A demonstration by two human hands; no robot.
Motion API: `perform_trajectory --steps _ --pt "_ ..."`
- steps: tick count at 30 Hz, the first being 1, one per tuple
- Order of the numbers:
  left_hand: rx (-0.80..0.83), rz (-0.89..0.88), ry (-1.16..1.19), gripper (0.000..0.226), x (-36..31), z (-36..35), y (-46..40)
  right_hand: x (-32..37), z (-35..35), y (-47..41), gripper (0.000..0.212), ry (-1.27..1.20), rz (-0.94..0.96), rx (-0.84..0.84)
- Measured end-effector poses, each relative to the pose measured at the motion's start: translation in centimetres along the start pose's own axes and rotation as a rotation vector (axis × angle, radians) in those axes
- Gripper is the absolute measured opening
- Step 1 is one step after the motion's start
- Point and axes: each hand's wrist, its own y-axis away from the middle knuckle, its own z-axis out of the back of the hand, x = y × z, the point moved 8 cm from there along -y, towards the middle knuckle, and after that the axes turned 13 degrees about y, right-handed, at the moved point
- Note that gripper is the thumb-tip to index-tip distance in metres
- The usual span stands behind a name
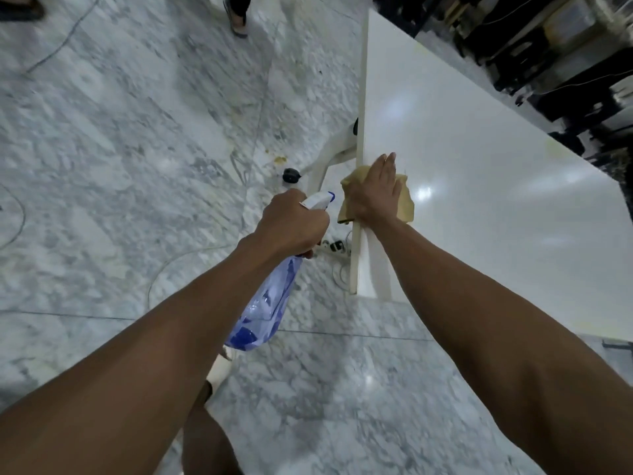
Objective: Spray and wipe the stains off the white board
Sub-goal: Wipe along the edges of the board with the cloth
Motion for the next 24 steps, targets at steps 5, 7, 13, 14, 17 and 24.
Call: perform_trajectory --steps 5,7,13,14,17,24 --pt "0.040 0.018 -0.014 0.037 2.0 0.4 3.4 -0.6 -0.8 5.7 0.082 -0.032 -0.001 0.001" --pt "0.066 0.012 -0.024 0.047 2.4 0.2 4.7 -0.9 -1.1 7.7 0.081 -0.029 0.001 0.013" --pt "0.081 0.008 -0.020 0.053 2.7 -0.5 8.3 -1.6 -1.8 12.9 0.079 0.010 0.009 0.002" --pt "0.084 0.008 -0.012 0.060 2.7 -0.6 8.9 -1.6 -1.8 13.7 0.078 0.002 0.016 0.003" --pt "0.076 0.007 -0.024 0.053 2.8 -0.9 10.4 -1.8 -2.3 16.0 0.078 -0.010 0.042 -0.003" --pt "0.048 -0.008 -0.057 0.025 3.2 -1.9 10.9 -1.6 -2.5 17.5 0.077 -0.005 0.087 0.030"
